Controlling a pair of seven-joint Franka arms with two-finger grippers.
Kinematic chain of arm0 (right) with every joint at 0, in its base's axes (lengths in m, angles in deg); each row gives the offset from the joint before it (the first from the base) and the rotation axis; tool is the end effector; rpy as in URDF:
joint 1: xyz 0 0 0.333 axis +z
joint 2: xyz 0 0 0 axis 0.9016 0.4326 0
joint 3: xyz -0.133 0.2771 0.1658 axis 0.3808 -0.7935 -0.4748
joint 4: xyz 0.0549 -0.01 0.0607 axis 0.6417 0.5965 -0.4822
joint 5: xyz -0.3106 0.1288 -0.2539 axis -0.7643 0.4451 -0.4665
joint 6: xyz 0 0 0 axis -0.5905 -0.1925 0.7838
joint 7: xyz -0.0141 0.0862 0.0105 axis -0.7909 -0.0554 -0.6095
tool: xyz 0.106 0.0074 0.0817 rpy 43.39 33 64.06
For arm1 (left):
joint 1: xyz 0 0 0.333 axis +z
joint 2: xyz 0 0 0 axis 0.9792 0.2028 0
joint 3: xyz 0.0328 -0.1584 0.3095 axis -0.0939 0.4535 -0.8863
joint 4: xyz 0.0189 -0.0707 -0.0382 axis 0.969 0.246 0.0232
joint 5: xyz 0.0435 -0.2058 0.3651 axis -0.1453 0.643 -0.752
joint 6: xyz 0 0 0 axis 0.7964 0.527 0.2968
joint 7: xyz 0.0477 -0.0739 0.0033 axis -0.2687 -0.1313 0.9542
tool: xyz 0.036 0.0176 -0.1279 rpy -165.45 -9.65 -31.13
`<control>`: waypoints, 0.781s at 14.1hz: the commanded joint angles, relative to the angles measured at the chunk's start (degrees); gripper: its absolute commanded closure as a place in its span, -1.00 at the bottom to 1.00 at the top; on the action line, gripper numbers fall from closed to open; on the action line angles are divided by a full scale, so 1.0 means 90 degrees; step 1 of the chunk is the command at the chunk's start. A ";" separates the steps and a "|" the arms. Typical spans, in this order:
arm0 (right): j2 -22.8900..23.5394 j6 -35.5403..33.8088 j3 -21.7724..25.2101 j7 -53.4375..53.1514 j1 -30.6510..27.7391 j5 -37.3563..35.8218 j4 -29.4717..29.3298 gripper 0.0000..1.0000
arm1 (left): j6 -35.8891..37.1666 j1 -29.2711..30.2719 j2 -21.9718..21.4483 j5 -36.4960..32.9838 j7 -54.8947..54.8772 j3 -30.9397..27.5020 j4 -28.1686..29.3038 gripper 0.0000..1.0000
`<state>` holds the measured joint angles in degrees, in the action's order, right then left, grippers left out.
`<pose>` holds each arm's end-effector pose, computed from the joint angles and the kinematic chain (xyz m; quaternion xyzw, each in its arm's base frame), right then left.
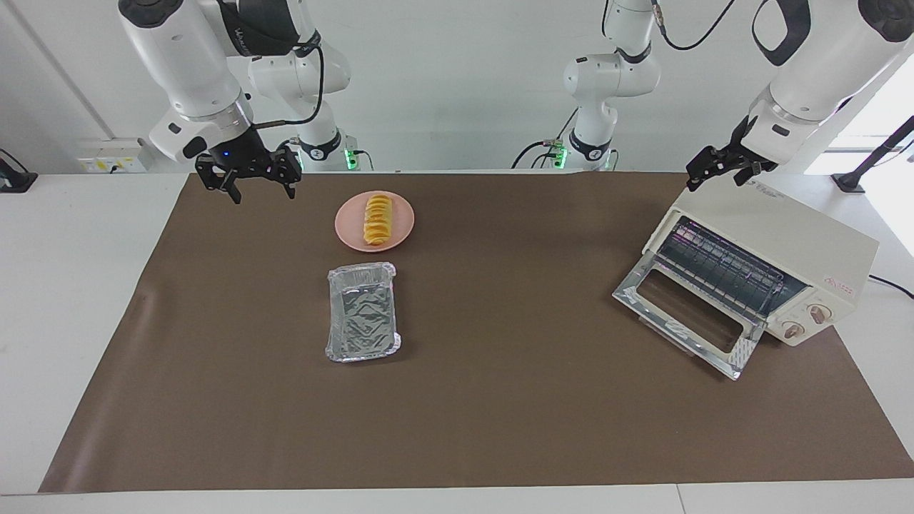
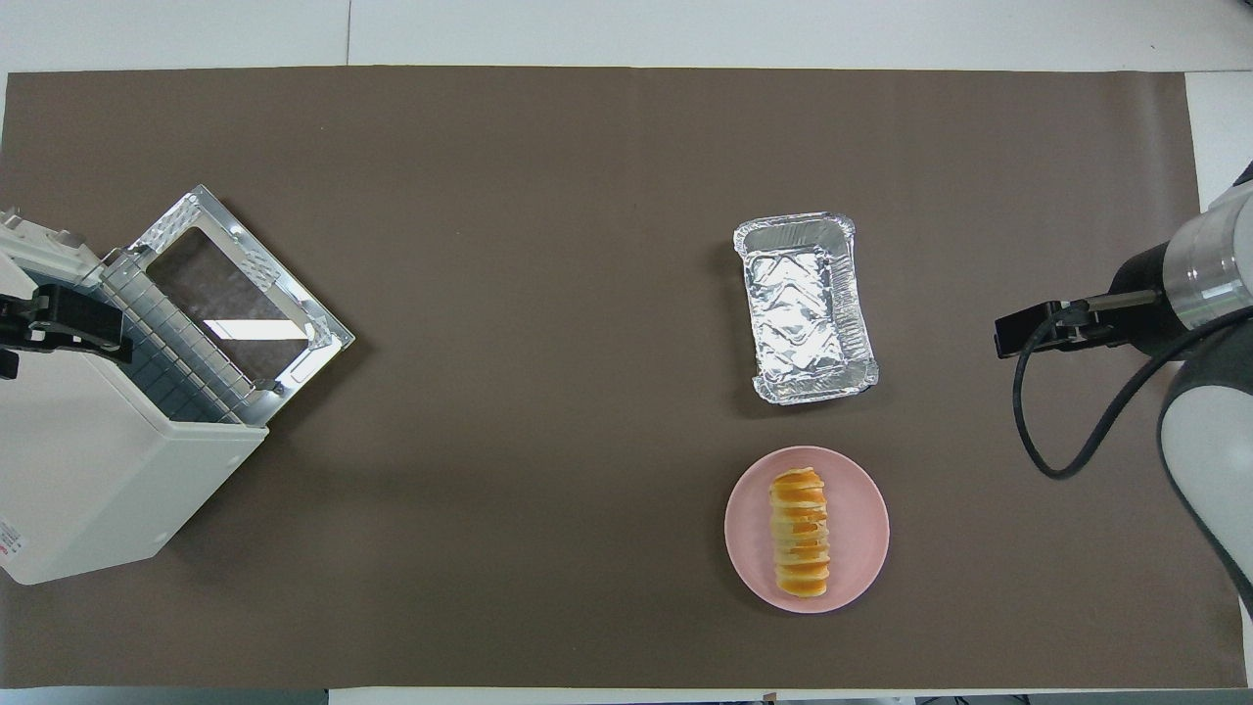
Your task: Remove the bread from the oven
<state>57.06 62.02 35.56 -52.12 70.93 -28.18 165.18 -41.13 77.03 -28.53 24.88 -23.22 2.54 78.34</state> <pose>0.5518 0.0426 0.5905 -0.9989 -0.0357 0.0298 0.0108 0.5557 -0.0094 0.6116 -0.9962 -0.0242 0.0841 0.0021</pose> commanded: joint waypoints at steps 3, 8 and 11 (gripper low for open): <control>0.0012 -0.0248 -0.0035 0.0308 -0.0163 -0.0285 -0.0126 -1.00 | -0.0075 -0.0025 -0.0130 0.0053 0.0025 -0.0042 0.0109 -1.00; 0.0012 -0.0355 -0.0045 0.0632 -0.0271 -0.0296 -0.0126 -1.00 | -0.0075 -0.0025 -0.0130 0.0053 0.0025 -0.0042 0.0109 -1.00; 0.0012 -0.0366 -0.0035 0.0632 -0.0271 -0.0296 -0.0126 -1.00 | -0.0075 -0.0025 -0.0130 0.0053 0.0025 -0.0042 0.0109 -1.00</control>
<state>57.06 59.68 35.65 -47.90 69.27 -30.30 164.85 -41.13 77.03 -28.53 24.88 -23.22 2.54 78.34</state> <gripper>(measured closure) 0.000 0.000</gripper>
